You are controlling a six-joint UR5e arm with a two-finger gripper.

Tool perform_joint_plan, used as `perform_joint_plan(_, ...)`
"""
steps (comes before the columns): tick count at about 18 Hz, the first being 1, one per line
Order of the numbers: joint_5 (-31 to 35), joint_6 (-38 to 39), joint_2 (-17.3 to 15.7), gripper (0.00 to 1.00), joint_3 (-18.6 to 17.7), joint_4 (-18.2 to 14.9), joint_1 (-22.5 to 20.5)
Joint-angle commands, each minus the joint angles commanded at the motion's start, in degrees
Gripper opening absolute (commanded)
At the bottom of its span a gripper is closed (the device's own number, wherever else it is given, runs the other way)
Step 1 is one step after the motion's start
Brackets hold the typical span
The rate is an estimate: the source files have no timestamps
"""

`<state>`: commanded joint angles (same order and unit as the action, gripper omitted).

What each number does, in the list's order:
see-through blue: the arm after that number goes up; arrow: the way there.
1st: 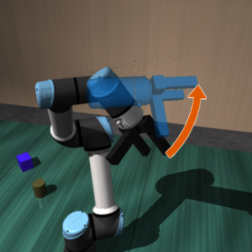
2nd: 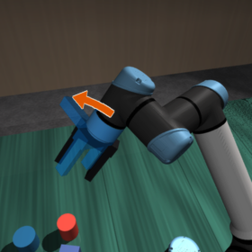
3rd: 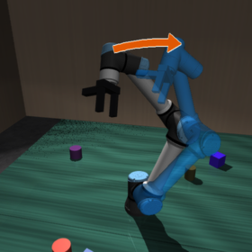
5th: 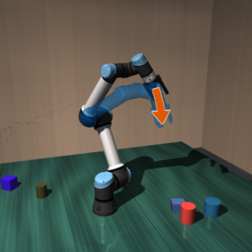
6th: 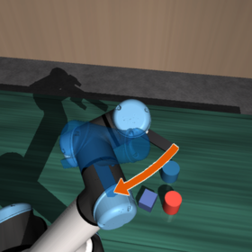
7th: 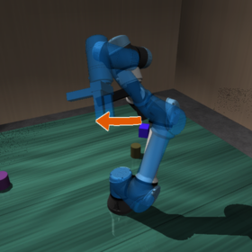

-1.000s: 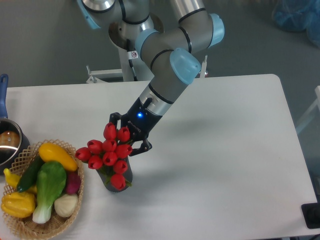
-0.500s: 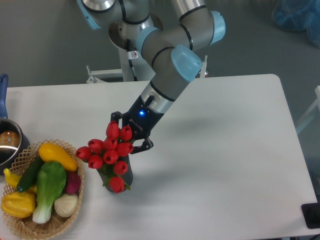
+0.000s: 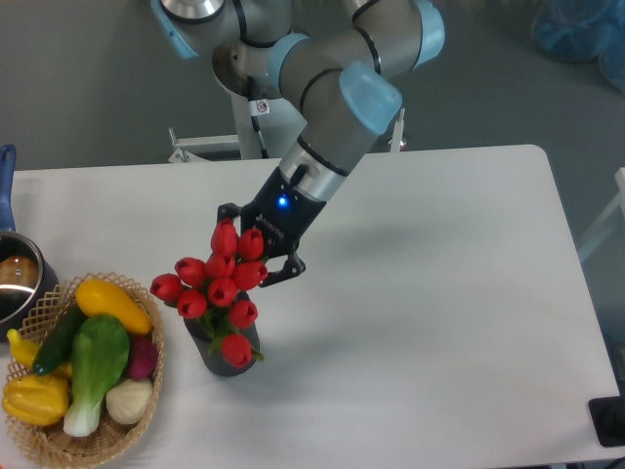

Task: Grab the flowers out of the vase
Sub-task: 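Lift the gripped tulips up and out of the grey vase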

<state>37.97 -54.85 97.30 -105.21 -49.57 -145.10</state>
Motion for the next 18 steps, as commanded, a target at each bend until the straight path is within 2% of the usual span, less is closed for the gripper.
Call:
perform_joint_plan(11, -4.84, 0.62, -1.76, 0.28, 0.09, 0.0, -1.15)
perform_joint_plan(18, -8.62, 3.52, -4.31, 0.28, 0.97, -0.09, -4.05)
